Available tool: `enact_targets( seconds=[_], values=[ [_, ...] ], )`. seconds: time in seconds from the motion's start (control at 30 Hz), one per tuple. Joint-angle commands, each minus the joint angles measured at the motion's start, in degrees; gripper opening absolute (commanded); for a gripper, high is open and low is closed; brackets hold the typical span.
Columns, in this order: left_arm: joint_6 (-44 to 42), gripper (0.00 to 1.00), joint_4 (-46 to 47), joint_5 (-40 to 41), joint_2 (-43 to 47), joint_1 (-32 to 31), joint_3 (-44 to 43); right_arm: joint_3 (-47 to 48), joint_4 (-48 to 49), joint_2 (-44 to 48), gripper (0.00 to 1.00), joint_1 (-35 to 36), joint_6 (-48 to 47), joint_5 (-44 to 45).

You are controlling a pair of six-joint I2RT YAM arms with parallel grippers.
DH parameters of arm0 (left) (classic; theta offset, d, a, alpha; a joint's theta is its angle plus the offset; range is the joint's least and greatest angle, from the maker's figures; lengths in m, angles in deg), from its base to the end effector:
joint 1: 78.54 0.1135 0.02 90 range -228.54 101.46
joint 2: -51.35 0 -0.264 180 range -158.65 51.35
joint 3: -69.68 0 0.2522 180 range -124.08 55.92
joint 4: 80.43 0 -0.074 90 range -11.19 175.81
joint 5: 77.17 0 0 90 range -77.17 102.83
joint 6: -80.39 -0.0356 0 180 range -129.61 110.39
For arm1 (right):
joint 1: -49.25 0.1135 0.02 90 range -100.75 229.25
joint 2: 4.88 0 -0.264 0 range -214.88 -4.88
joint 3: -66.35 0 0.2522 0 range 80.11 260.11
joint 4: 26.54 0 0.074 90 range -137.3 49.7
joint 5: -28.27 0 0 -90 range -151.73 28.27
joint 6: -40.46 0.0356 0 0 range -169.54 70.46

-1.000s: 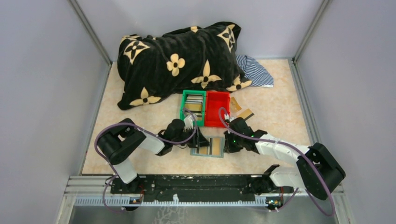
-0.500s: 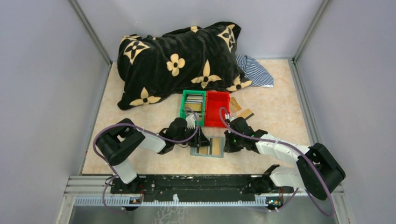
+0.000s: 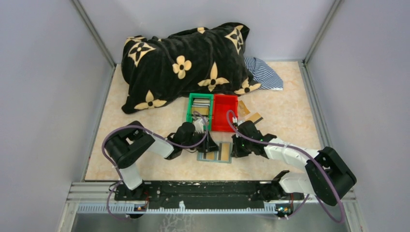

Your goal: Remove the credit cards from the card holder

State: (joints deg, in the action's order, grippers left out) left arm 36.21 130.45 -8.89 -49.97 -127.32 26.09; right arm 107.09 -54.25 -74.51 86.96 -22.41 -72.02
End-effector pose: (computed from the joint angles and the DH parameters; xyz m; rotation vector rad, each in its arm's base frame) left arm 0.1891 -0.2358 0.1108 0.3306 2.2932 -1.3387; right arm 0.1614 0.1328 0.1481 -0.3183 2.6550 0.6331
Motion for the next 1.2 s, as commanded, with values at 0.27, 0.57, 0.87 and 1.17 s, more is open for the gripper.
enact_targets(
  seconds=[0.27, 0.57, 0.87, 1.17],
  values=[
    [2.11, 0.34, 7.87, -4.96, -2.14, -0.31, 2.88, -0.90, 4.95, -3.45, 0.00, -0.34, -0.49, -1.04],
    [3.80, 0.33, 9.43, -5.76, -3.59, 0.67, 3.18, 0.45, 2.89, -1.83, 0.00, -0.25, -0.50, -1.10],
    [3.87, 0.33, 9.68, -7.53, -4.47, 0.96, 2.53, 1.59, 5.70, -5.78, 0.00, -0.36, -0.93, -1.45],
    [6.55, 0.33, 15.00, -9.39, -5.63, 1.05, 3.30, 1.65, 8.34, -8.95, 0.00, -0.34, -0.90, -3.33]
  ],
)
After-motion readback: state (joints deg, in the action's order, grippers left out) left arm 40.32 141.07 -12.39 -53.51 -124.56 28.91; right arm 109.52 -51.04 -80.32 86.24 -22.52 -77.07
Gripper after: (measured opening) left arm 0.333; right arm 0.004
